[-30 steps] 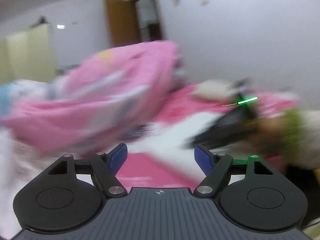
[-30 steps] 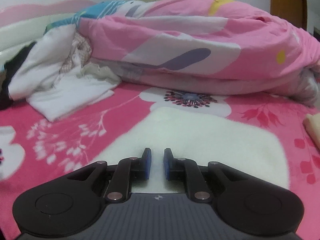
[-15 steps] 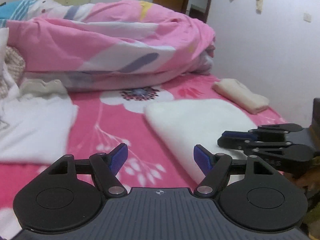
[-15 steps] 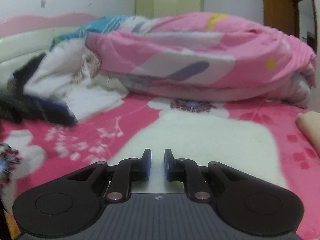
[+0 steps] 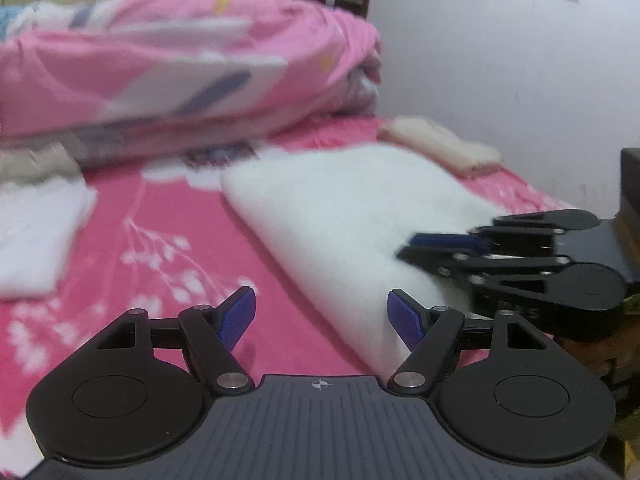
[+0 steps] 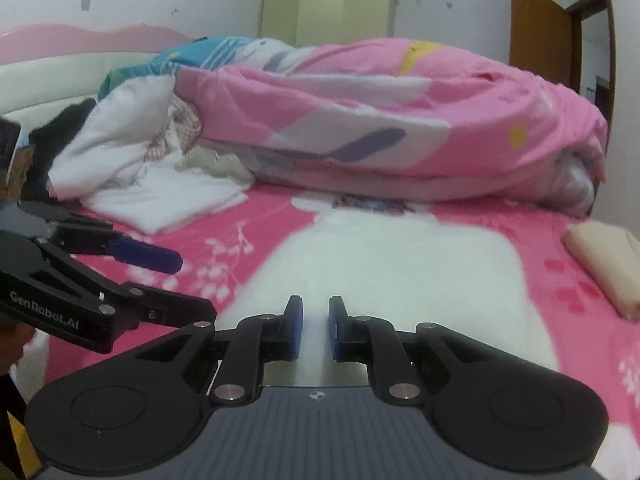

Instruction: Fold clothes

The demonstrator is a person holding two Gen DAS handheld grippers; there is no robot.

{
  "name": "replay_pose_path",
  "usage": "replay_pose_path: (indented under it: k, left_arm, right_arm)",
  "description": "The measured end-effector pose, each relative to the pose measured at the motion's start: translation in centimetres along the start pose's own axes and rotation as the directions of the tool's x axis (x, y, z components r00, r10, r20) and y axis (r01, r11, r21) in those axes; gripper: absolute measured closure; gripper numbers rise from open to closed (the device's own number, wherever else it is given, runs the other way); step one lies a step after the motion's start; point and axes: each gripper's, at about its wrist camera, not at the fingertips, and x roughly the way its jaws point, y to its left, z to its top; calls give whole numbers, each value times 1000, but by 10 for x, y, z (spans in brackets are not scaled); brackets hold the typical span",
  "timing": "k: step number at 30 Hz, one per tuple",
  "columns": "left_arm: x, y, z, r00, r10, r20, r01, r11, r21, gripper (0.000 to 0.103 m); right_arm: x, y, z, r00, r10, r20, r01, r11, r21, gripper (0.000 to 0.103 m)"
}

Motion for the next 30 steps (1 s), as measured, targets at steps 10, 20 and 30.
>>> replay_pose_path:
  k: [10,20,30]
  left_arm:
    - [2,-2,-1,1000,11,-23,-10,1000,10,26]
    - [3,-3,0,999,16,-38,-14,999,44,26]
    - [12,-12,13,1000,-13,-11,14,999,49,31]
  right_arm:
    - [-19,6,2,999,-17,-38,18,999,27,90]
    - [-23,4,1,998,-3,-61,8,997,77,90]
    - [-17,9,-25,998,-21,-62,24,999,44,91]
